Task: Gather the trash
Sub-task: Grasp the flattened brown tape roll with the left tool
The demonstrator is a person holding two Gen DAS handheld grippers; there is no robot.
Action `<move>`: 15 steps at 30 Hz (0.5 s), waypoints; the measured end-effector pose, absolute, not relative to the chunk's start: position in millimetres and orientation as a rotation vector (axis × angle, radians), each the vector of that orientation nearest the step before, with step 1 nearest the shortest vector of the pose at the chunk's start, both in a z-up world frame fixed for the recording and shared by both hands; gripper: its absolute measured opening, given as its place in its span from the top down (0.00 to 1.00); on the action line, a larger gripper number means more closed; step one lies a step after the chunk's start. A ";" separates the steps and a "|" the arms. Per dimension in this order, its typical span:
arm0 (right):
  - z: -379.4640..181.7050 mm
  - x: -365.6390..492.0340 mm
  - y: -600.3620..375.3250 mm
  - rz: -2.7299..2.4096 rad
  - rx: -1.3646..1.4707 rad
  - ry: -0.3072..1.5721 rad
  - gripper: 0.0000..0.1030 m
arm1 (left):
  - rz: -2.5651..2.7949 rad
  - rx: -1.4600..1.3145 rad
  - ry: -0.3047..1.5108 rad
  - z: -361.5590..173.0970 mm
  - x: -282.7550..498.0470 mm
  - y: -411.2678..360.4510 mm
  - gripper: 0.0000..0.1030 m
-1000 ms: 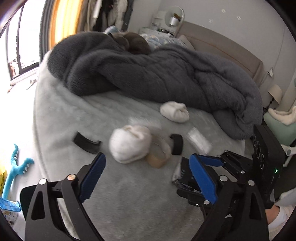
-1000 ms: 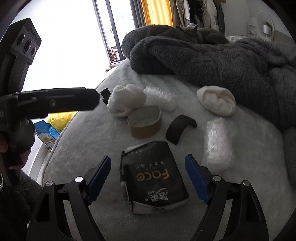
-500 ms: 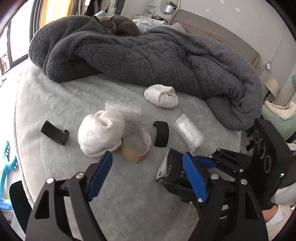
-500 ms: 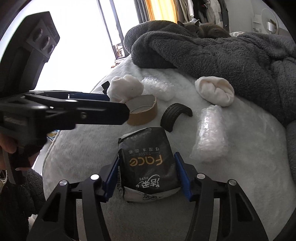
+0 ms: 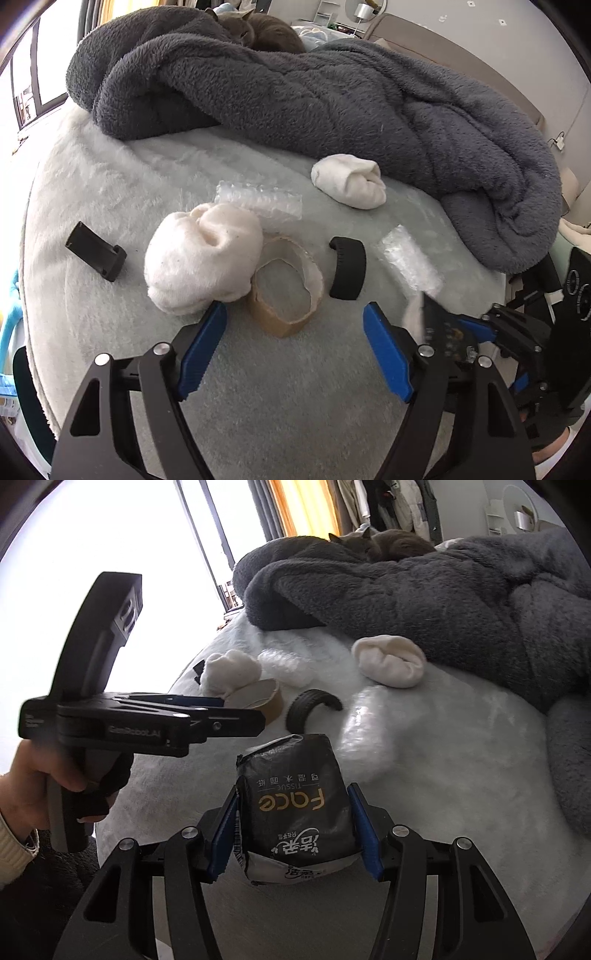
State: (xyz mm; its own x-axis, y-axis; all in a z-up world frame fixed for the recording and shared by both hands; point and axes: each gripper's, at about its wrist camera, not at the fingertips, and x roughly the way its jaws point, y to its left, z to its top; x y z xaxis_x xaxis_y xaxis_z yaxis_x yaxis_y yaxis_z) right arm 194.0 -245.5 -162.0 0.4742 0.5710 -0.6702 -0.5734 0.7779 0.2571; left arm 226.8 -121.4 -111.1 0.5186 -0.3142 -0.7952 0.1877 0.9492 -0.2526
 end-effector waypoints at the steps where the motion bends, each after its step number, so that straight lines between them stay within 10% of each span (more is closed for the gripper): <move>1: -162.2 195.6 -247.0 0.697 0.002 0.816 0.44 | -0.300 -0.141 0.980 -112.2 228.2 -122.8 0.24; 15: -150.8 195.0 -291.5 0.665 0.118 0.775 0.44 | -0.259 -0.134 0.936 -120.0 238.6 -129.3 0.36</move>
State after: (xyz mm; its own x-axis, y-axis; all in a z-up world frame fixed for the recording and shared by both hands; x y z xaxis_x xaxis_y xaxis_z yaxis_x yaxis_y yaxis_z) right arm 195.0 -291.5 -150.8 0.5227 0.5959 -0.6096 -0.5120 0.7912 0.3344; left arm 238.6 -129.3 -120.0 0.5648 -0.2775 -0.7772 0.1616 0.9607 -0.2255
